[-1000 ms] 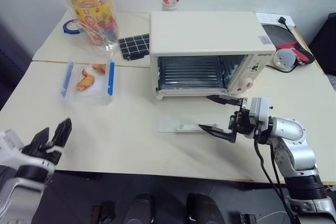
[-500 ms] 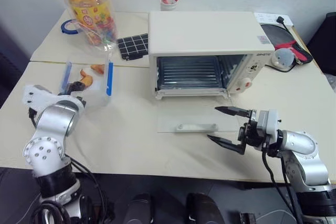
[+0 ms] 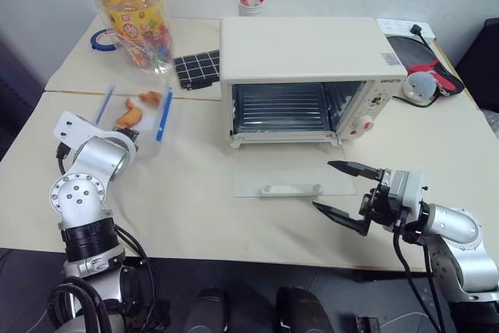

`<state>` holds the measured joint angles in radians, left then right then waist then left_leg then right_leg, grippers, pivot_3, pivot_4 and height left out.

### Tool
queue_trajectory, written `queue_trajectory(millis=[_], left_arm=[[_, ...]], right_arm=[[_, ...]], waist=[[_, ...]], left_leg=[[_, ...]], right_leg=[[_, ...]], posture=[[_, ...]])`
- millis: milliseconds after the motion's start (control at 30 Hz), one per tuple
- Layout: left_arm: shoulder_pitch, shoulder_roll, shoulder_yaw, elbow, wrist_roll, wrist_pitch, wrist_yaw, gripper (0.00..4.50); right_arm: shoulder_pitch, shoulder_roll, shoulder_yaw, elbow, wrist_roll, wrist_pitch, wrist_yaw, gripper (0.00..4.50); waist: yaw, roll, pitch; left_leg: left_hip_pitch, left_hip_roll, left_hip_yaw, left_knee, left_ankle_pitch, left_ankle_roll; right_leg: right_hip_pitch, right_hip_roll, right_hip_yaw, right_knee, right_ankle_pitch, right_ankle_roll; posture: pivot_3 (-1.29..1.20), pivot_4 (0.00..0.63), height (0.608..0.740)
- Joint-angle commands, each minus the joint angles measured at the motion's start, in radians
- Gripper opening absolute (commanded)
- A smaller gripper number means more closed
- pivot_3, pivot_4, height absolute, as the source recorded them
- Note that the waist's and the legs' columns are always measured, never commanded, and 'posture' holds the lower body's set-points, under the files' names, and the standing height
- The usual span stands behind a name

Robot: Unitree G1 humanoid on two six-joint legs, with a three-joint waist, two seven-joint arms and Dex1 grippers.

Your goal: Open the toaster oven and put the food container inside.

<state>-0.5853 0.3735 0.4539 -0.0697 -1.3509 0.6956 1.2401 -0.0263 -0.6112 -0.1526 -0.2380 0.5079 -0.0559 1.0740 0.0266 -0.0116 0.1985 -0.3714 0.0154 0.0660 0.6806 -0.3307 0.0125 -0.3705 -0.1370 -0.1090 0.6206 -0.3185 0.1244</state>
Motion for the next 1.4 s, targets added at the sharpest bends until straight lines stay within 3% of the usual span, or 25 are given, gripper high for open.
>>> queue_trajectory(millis=[33, 133, 467, 667, 767, 933, 1000, 1167, 1400], left_arm=[[-0.003, 0.034, 0.032, -0.026, 0.004, 0.029, 0.017, 1.17], [0.001, 0.061, 0.054, -0.029, -0.002, 0.046, 0.019, 0.43], [0.01, 0.283, 0.12, -0.018, -0.003, 0.191, -0.092, 0.43], [0.043, 0.619, 0.085, 0.081, -0.091, 0.525, -0.56, 0.43], [0.085, 0.807, 0.002, 0.054, 0.0, 0.633, -0.829, 0.43], [0.16, 0.971, -0.07, 0.001, 0.124, 0.659, -1.15, 0.43], [0.174, 0.983, -0.076, -0.031, 0.126, 0.686, -1.237, 0.43], [0.099, 0.872, -0.12, -0.136, 0.072, 0.745, -1.275, 0.43], [-0.125, 0.577, -0.194, -0.159, -0.052, 0.805, -1.056, 0.43]], right_arm=[[0.012, -0.014, -0.032, -0.044, 0.02, 0.001, -0.01, 4.5], [0.019, -0.015, -0.033, -0.047, 0.019, 0.004, -0.01, 4.5], [0.02, -0.019, -0.032, -0.035, 0.018, 0.01, 0.002, 4.5], [0.01, -0.018, -0.039, -0.009, 0.018, 0.008, 0.007, 4.5], [0.014, -0.022, -0.055, 0.015, 0.011, 0.001, 0.001, 4.5], [0.048, -0.025, -0.075, 0.021, 0.008, -0.008, 0.002, 4.5], [0.066, -0.026, -0.081, 0.019, 0.004, -0.012, 0.003, 4.5], [0.104, -0.025, -0.118, 0.014, -0.006, -0.023, -0.022, 4.5], [0.22, -0.033, -0.21, -0.018, -0.008, -0.037, -0.049, 4.5]], waist=[[-0.002, 0.0, 0.0], [-0.005, 0.0, 0.0], [-0.002, -0.001, 0.001], [-0.005, -0.001, 0.001], [-0.005, -0.001, 0.001], [-0.006, 0.0, 0.002], [-0.005, 0.0, 0.002], [-0.003, 0.0, 0.002], [0.0, 0.0, 0.002]], left_leg=[[0.0, 0.0, 0.0, 0.0, 0.0, 0.0], [0.0, 0.0, 0.001, 0.0, 0.0, -0.001], [-0.001, 0.001, 0.001, 0.0, 0.0, -0.003], [-0.001, 0.0, 0.003, -0.002, -0.001, -0.004], [-0.001, 0.001, 0.003, -0.002, -0.001, -0.004], [0.0, 0.0, 0.006, -0.008, 0.0, -0.006], [0.0, 0.001, 0.006, -0.013, 0.001, -0.008], [0.0, 0.005, 0.006, -0.015, 0.002, -0.009], [0.001, 0.003, 0.005, -0.012, 0.003, -0.007]], right_leg=[[0.0, 0.0, 0.0, 0.0, 0.0, 0.0], [-0.001, 0.002, 0.001, 0.0, 0.0, 0.0], [-0.003, 0.003, 0.002, 0.001, 0.0, 0.0], [-0.005, 0.004, 0.002, 0.001, -0.001, -0.001], [-0.006, 0.004, 0.003, 0.001, -0.001, -0.002], [-0.008, 0.005, 0.005, 0.001, -0.002, -0.003], [-0.009, 0.005, 0.005, 0.001, -0.002, -0.004], [-0.011, 0.005, 0.005, 0.001, -0.003, -0.005], [-0.009, 0.003, 0.005, 0.003, -0.003, -0.005]], posture=[[0.0, 0.15, 0.74], [0.0, 0.15, 0.74], [0.0, 0.15, 0.74], [0.0, 0.15, 0.74], [0.0, 0.15, 0.74], [0.0, 0.15, 0.74], [0.0, 0.15, 0.74], [0.0, 0.15, 0.74], [0.0, 0.15, 0.74]])
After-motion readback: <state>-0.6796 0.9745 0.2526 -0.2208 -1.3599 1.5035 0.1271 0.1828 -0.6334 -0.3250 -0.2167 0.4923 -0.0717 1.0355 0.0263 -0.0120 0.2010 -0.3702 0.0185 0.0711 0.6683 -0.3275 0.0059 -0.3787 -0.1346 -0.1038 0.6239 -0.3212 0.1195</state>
